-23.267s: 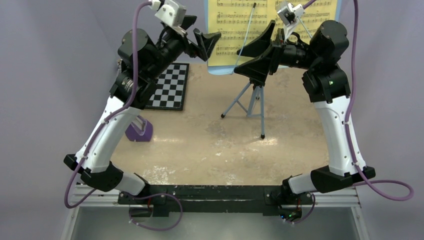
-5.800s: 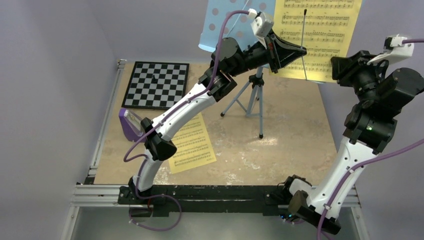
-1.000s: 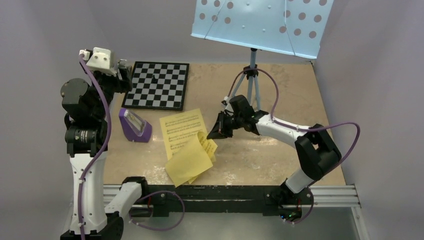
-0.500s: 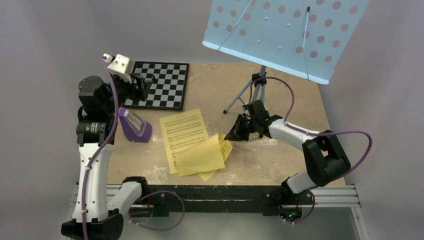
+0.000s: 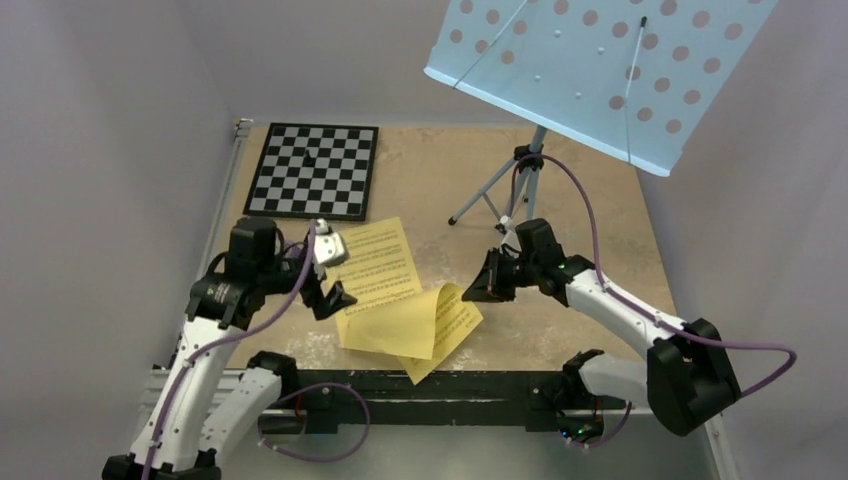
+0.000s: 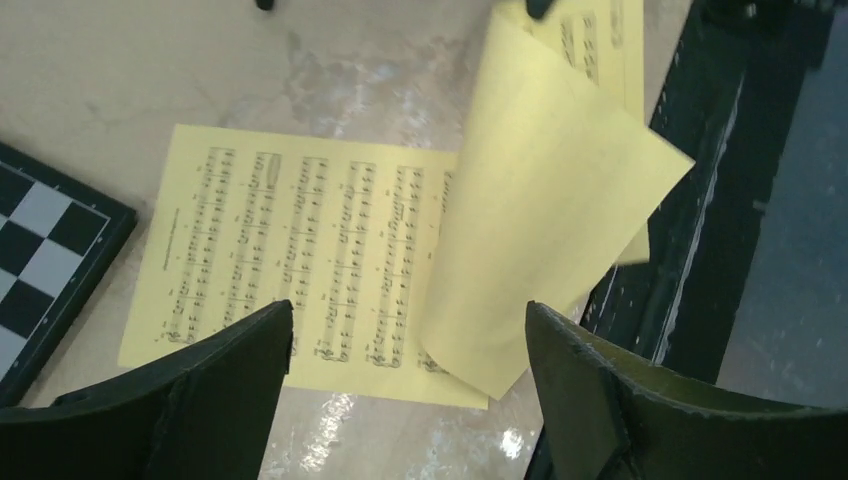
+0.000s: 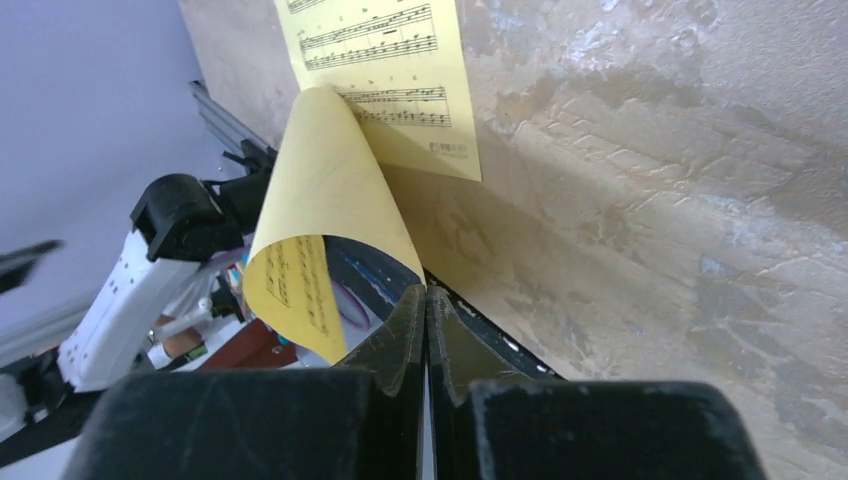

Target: Pack up the instrument practice props

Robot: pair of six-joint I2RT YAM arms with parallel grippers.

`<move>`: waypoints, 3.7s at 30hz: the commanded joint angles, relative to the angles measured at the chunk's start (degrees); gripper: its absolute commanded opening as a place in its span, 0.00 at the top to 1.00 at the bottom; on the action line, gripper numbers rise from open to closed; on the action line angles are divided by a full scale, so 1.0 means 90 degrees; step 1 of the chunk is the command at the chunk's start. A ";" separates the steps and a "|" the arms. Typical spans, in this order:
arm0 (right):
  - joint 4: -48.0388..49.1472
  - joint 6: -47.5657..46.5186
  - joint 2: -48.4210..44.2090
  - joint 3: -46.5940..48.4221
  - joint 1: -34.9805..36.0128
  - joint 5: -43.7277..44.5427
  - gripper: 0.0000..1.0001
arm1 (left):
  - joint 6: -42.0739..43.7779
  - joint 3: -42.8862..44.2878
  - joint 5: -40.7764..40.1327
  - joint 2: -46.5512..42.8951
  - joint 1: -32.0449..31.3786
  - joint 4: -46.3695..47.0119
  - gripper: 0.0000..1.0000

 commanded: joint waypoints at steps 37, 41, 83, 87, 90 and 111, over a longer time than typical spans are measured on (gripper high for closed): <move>-0.0176 -0.0978 -0.0332 0.0271 -0.0414 -0.0822 0.85 | 0.1521 -0.0957 -0.3251 0.0927 -0.3009 0.2531 0.92; -0.0656 -0.1573 -0.0496 0.0594 -0.0418 -0.0979 0.53 | 0.2360 0.0139 -0.2401 0.1956 -0.2512 0.1303 1.00; -0.3390 -0.4059 -0.1573 0.1896 -0.0956 0.0871 0.07 | 0.5128 0.5981 -0.3696 0.8247 -0.1927 -0.3033 1.00; -0.3367 -0.4044 -0.1598 0.1871 -0.0982 0.0868 0.07 | 0.4597 0.5735 -0.3881 0.8213 -0.2013 -0.3365 1.00; -0.3349 -0.4000 -0.1616 0.1871 -0.1005 0.0834 0.06 | 0.4430 0.5467 -0.4013 0.8106 -0.2014 -0.3171 1.00; -0.3402 -0.3836 -0.1901 0.1695 -0.1045 0.0772 0.07 | 0.4298 0.6185 -0.4699 0.8846 -0.1951 -0.2561 1.00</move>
